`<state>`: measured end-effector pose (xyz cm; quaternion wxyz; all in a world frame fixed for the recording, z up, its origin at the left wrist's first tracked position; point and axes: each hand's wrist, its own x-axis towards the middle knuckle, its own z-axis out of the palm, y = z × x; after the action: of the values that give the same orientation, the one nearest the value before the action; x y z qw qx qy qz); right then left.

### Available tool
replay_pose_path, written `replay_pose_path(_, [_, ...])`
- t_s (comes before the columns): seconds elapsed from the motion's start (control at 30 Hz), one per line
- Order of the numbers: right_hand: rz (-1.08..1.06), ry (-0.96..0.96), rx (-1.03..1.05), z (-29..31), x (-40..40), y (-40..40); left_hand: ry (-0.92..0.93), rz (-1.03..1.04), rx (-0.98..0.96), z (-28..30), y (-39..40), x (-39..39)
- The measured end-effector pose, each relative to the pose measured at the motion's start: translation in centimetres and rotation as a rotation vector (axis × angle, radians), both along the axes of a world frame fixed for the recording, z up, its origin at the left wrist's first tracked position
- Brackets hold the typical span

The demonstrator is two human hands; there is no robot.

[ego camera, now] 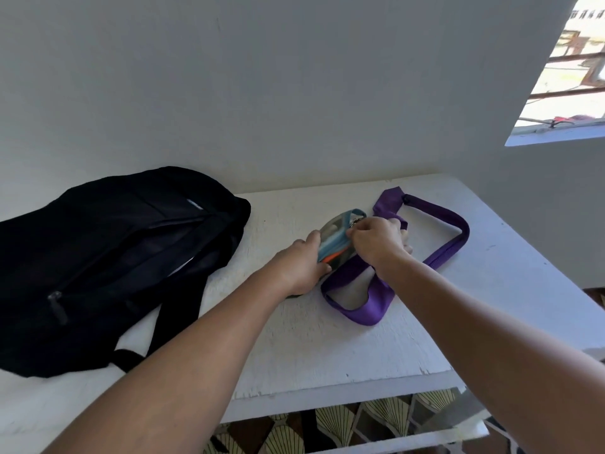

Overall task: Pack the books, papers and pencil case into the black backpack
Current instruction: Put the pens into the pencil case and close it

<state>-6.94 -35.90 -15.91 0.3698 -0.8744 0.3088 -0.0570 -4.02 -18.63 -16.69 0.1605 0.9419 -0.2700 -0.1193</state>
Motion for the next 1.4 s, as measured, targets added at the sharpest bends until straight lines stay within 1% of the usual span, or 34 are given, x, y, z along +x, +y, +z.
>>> replay_pose_path(0.1, [-0.028,-0.02,-0.031,-0.1,0.1,-1.0,-0.013,-0.007,-0.014,-0.1,0.4,-0.5])
replay_pose_path(0.2, [0.0,-0.176,0.136,-0.5,0.4,-1.5,-0.073,0.031,-0.025,-0.3,0.8,-0.9])
replay_pose_path(0.23, [0.011,-0.215,0.175,-0.5,0.4,-1.3,-0.113,0.052,-0.024,-0.3,0.9,-0.9])
replay_pose_path(0.3, [-0.036,-0.309,0.279,-0.2,0.3,-0.1,-0.21,0.104,-0.003,0.2,0.9,-0.9])
replay_pose_path(0.33, [-0.08,-0.352,0.393,0.2,0.3,0.9,-0.275,0.131,0.008,0.7,1.0,-0.9])
replay_pose_path(0.4, [-0.126,-0.338,0.753,0.9,0.4,2.9,-0.449,0.165,0.041,1.6,1.5,-0.9])
replay_pose_path(0.43, [-0.093,-0.283,0.933,1.3,0.3,3.9,-0.539,0.163,0.068,2.1,1.9,-1.0])
replay_pose_path(0.47, [-0.021,-0.223,1.07,1.5,0.3,4.7,-0.611,0.15,0.102,2.5,2.3,-1.1])
replay_pose_path(0.53, [0.117,-0.184,1.247,1.8,0.2,6.3,-0.723,0.125,0.159,2.9,3.5,-1.5])
replay_pose_path(0.6, [0.168,-0.219,1.35,1.7,0.1,8.0,-0.773,0.116,0.185,3.5,5.1,-1.9])
replay_pose_path(0.67, [0.154,-0.245,1.4,1.4,0.0,9.7,-0.728,0.092,0.189,4.4,7.0,-2.2])
replay_pose_path(0.73, [0.113,-0.274,1.465,1.1,-0.2,11.6,-0.557,0.085,0.173,6.0,9.0,-2.9])
replay_pose_path(0.8, [0.076,-0.296,1.513,0.9,-0.5,13.4,-0.383,0.172,0.142,8.1,11.3,-3.8])
replay_pose_path(0.83, [0.063,-0.301,1.531,0.9,-0.8,14.2,-0.355,0.235,0.132,9.1,12.6,-4.2])
replay_pose_path(0.87, [0.054,-0.306,1.555,1.0,-1.1,15.0,-0.375,0.301,0.132,9.9,14.1,-4.5])
replay_pose_path(0.9, [0.047,-0.312,1.579,1.2,-1.4,15.7,-0.441,0.361,0.148,10.6,15.6,-4.5])
replay_pose_path(0.97, [0.05,-0.318,1.619,1.5,-1.9,17.2,-0.595,0.476,0.253,11.2,18.7,-4.0])
replay_pose_path(1.0, [0.061,-0.317,1.63,1.7,-2.1,18.0,-0.615,0.531,0.305,11.2,20.0,-3.6])
replay_pose_path(1.07, [0.075,-0.314,1.651,2.1,-2.4,19.4,-0.573,0.597,0.357,11.1,21.8,-2.8])
replay_pose_path(1.1, [0.066,-0.31,1.657,2.3,-2.5,20.0,-0.555,0.604,0.365,10.9,22.4,-2.4])
replay_pose_path(1.17, [0.03,-0.307,1.653,2.8,-2.6,21.1,-0.586,0.586,0.362,10.7,23.1,-1.7])
replay_pose_path(1.27, [-0.039,-0.31,1.666,3.3,-2.5,22.6,-0.664,0.586,0.258,11.0,23.4,-1.1])
replay_pose_path(1.33, [-0.08,-0.263,1.688,3.7,-2.4,23.6,-0.668,0.604,0.151,11.6,23.2,-0.8])
replay_pose_path(1.4, [-0.063,-0.206,1.705,4.3,-2.2,25.0,-0.634,0.615,0.036,12.2,23.4,-0.7])
